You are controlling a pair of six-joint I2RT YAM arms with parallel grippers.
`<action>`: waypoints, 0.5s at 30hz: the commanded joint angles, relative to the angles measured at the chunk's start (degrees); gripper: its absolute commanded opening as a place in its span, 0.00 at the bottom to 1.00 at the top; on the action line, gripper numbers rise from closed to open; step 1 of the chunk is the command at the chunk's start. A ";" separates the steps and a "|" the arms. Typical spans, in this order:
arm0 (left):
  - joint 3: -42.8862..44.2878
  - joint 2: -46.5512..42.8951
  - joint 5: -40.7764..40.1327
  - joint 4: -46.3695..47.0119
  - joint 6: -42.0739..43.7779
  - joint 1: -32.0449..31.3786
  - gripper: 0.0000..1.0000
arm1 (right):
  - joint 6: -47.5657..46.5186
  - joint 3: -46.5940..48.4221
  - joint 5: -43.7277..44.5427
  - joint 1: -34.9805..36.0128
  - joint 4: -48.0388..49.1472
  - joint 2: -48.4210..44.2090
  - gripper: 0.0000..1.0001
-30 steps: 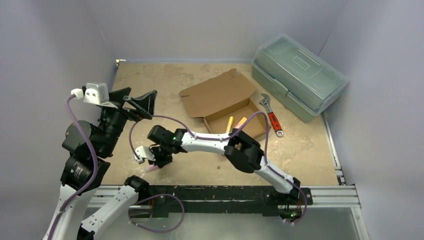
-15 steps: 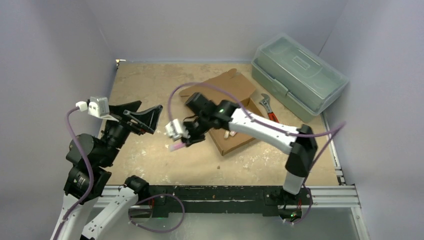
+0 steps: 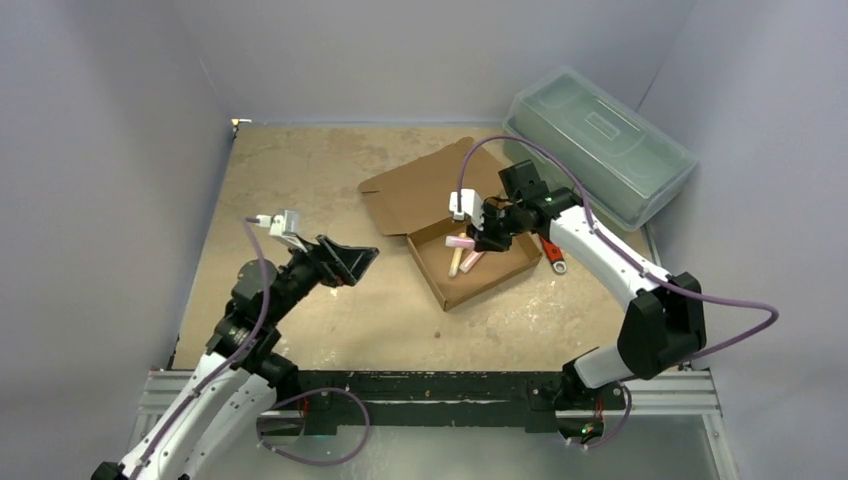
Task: Fold the paper box
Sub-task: Place the product in the paper box.
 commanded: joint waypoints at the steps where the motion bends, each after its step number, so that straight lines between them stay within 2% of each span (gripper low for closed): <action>1: -5.73 2.55 3.48 12.65 -7.76 0.27 0.99 | -1.94 -3.24 0.69 -2.29 6.85 -3.57 0.29; 3: -8.63 4.13 3.20 15.86 -9.86 0.27 0.99 | -2.14 -5.70 2.72 -2.96 9.22 -4.09 0.54; 5: -11.43 6.24 2.69 20.15 -12.25 0.27 0.99 | 0.10 -7.19 3.79 -3.84 11.87 -4.44 0.66; 8: -15.19 10.25 0.98 26.59 -15.22 0.27 0.99 | 3.47 -7.08 2.35 -6.41 13.93 -5.30 0.77; 13: -17.08 21.13 -2.48 37.43 -18.19 0.27 0.99 | 6.22 -9.10 -7.42 -12.19 16.04 -10.09 0.83; 14: -16.90 23.78 -3.31 39.35 -18.67 0.27 0.99 | 6.74 -9.93 -9.58 -13.17 17.14 -11.37 0.86; 15: -16.67 26.45 -4.12 41.47 -19.18 0.27 0.99 | 7.61 -11.22 -12.13 -14.06 18.93 -12.99 0.95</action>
